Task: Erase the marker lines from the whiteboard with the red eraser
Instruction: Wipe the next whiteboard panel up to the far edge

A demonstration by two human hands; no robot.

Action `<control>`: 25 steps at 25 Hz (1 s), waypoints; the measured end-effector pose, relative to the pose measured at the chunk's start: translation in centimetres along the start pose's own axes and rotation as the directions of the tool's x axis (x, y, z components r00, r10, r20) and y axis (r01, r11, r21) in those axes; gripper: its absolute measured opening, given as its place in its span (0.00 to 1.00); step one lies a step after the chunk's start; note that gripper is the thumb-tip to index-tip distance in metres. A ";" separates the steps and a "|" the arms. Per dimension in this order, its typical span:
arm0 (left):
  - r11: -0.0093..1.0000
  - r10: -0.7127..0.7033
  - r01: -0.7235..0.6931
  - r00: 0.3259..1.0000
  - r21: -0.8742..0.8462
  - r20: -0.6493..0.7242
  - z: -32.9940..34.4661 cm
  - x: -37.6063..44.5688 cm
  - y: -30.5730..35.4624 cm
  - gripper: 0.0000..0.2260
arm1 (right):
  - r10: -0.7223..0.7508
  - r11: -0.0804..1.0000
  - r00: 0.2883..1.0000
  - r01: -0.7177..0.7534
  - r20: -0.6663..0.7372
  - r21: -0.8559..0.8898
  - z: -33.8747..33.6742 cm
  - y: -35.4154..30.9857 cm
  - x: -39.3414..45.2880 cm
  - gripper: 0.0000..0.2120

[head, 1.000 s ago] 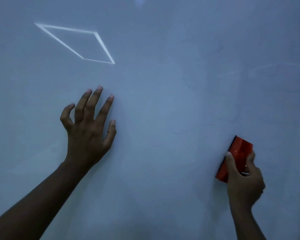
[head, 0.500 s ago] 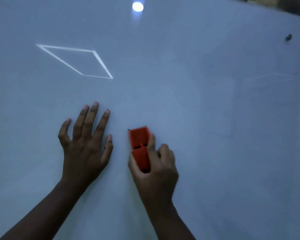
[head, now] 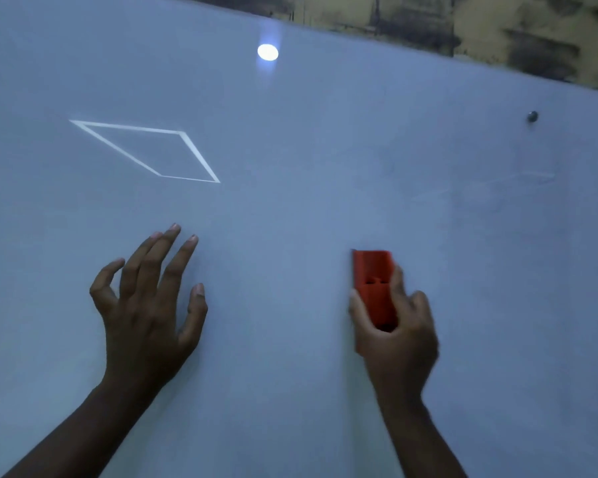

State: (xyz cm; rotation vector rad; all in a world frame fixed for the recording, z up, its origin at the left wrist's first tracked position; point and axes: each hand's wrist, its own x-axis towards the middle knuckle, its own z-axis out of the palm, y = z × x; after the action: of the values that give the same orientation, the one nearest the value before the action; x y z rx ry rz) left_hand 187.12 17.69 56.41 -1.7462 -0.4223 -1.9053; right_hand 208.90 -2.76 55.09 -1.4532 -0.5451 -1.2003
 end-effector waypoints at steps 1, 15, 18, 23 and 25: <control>1.000 0.005 -0.006 1.000 -0.007 -0.013 0.2 1.0 0.4 0.24 | 0.060 0.998 0.998 -0.061 -0.019 -0.012 -0.8 2.1 1.0 0.33; 0.991 0.031 -0.036 0.998 0.128 0.047 3.7 6.8 0.5 0.29 | 0.063 0.997 0.997 -0.062 -0.053 0.035 0.0 1.7 8.2 0.31; 0.993 0.021 -0.027 0.998 0.118 0.053 3.9 6.6 0.9 0.29 | -0.056 0.998 0.997 0.058 -0.054 0.040 2.2 -3.6 7.1 0.31; 0.996 0.018 -0.025 0.996 0.083 0.086 3.8 6.1 0.5 0.31 | -0.379 0.923 0.925 0.378 -0.004 0.073 5.4 -12.8 4.9 0.33; 0.996 0.035 -0.042 0.996 0.080 0.084 3.5 6.3 0.3 0.32 | -0.421 0.903 0.907 0.421 -0.016 0.087 6.0 -14.6 6.5 0.34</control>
State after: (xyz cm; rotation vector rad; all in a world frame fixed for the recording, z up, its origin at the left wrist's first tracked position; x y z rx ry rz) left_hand 189.96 18.32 62.97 -1.7712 -0.4863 -1.7690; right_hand 201.11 4.94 68.19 -1.2964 -0.9393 -1.4886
